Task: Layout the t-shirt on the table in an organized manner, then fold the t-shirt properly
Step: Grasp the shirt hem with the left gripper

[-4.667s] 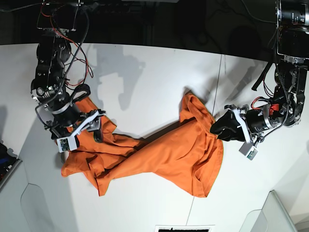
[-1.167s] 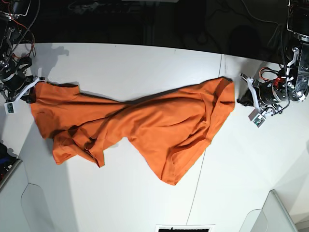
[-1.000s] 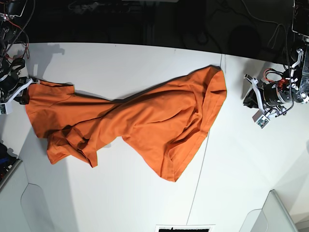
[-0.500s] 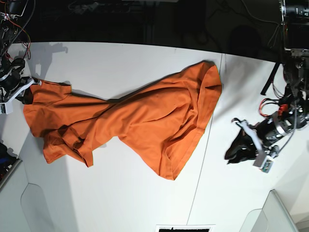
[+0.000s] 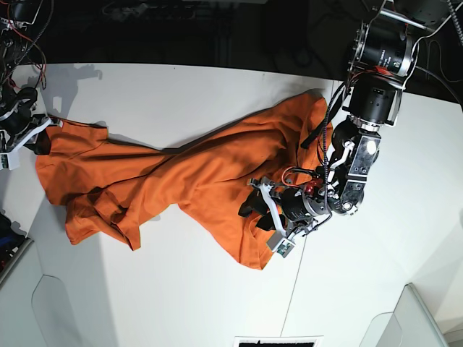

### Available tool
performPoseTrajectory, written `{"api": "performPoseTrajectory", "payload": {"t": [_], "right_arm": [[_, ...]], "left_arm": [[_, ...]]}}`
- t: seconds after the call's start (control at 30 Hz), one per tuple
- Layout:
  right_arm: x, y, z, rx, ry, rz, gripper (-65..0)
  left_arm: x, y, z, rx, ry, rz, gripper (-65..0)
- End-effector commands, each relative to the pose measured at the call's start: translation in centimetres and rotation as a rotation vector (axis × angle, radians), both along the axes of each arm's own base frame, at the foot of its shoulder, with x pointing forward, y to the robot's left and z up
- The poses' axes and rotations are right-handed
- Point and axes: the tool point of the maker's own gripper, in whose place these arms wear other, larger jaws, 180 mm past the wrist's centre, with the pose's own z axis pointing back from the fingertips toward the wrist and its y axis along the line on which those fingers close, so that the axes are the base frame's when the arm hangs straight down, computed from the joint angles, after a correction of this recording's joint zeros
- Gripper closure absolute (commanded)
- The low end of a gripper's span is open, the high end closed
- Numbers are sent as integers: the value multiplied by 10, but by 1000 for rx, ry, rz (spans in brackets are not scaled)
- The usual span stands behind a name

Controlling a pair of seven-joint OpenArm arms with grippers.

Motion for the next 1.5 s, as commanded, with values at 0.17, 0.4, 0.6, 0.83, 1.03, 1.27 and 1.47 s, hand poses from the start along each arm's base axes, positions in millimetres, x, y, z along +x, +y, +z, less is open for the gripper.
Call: {"api": "performPoseTrajectory", "payload": {"t": [0.17, 0.4, 0.6, 0.83, 1.03, 1.27, 1.47], "right_arm": [[10, 15, 9, 40, -60, 16, 0], [3, 15, 2, 32, -15, 28, 0], [-13, -2, -4, -24, 36, 29, 0], [-10, -20, 9, -76, 21, 34, 0], [10, 7, 34, 100, -119, 38, 0], [39, 66, 79, 190, -301, 106, 0], [64, 120, 80, 223, -322, 167, -240]], "left_arm": [[33, 31, 0, 53, -93, 189, -247], [58, 71, 17, 181, -170, 269, 0], [86, 142, 60, 296, -242, 362, 0], [86, 184, 71, 360, -251, 399, 0], [82, 165, 66, 298, -219, 329, 0], [79, 164, 62, 292, -186, 333, 0], [78, 164, 60, 293, -182, 332, 0]]}}
